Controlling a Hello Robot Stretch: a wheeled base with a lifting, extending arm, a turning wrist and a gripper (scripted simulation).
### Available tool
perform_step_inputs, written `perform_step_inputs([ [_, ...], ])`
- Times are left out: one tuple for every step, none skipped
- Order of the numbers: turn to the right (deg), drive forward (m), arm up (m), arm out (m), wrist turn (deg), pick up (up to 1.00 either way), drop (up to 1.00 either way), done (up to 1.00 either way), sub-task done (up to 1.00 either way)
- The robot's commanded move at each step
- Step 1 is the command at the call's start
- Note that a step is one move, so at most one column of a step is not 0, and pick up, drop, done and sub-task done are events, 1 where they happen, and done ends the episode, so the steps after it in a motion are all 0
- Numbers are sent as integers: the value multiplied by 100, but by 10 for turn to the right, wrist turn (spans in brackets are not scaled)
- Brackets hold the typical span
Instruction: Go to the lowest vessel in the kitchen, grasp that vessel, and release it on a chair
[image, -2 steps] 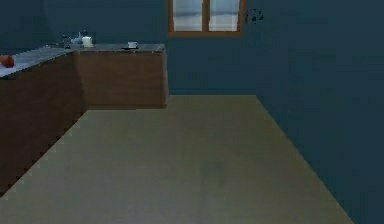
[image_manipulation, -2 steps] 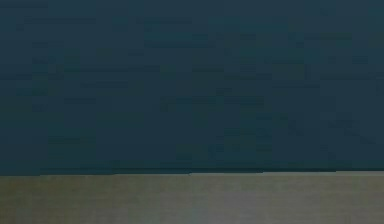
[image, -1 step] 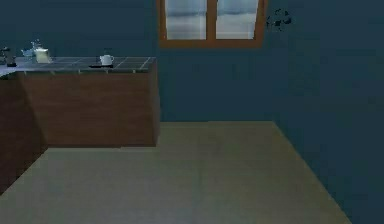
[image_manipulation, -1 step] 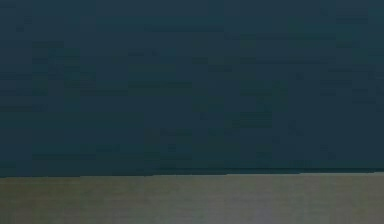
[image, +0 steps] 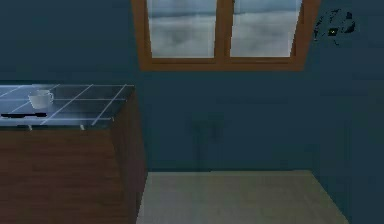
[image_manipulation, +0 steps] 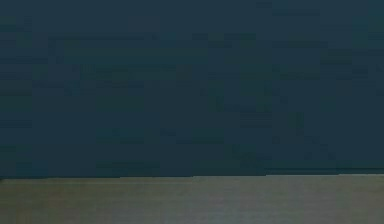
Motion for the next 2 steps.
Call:
perform_step_inputs([
  [30, 0, 0, 0, 0, 0, 0, 0, 0],
  [0, 55, 0, 0, 0, 0, 0, 0, 0],
])
